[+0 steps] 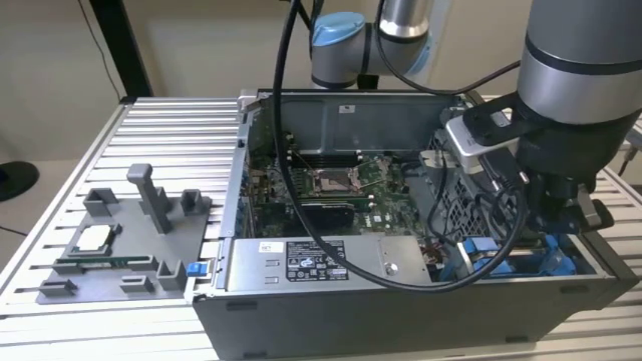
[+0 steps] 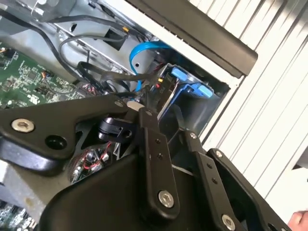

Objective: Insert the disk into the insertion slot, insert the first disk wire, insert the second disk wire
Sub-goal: 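Insert the second disk wire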

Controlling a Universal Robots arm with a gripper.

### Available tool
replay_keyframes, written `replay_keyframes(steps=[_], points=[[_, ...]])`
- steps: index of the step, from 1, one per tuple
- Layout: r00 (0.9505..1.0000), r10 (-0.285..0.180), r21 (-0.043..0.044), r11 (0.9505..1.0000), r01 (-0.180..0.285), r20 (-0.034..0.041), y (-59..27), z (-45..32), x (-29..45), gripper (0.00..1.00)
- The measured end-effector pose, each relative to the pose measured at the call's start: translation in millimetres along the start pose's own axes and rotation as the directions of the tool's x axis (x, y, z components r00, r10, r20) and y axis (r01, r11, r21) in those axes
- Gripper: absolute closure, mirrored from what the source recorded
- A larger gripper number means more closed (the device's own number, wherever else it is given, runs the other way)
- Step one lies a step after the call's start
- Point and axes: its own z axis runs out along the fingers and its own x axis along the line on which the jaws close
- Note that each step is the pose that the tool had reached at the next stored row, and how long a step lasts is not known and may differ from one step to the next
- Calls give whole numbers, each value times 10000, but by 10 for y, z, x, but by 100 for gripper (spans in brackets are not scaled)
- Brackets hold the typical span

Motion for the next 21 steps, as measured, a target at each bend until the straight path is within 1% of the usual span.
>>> replay_keyframes(steps=[1, 2, 6, 7, 8, 9, 11, 12, 13, 14, 15, 16, 17, 21], points=[[10000, 0, 0, 10000, 0, 0, 0, 0, 0, 0], [10000, 0, 0, 10000, 0, 0, 0, 0, 0, 100], [10000, 1, -2, 10000, -1, 0, 0, -1, 0, 100], [10000, 2, -15, 10000, -2, 0, -1, 0, 0, 100], [10000, 9, -85, 10000, -9, -1, -5, -1, 0, 100], [10000, 29, -246, 9997, -29, -5, -11, 1, 0, 100], [10000, 73, -608, 9981, -74, -13, -26, 6, 0, 100], [10000, 93, -777, 9969, -94, -20, -33, 8, 0, 100], [9999, 116, -970, 9952, -118, -24, -42, 13, 1, 100], [9999, 137, -1145, 9933, -139, -28, -52, 16, 1, 100], [9999, 158, -1309, 9913, -160, -32, -63, 19, 2, 100], [9998, 172, -1422, 9897, -175, -35, -69, 18, 2, 100], [9998, 174, -1436, 9895, -177, -34, -70, 18, 2, 100], [9998, 175, -1441, 9894, -178, -33, -70, 19, 2, 100]])
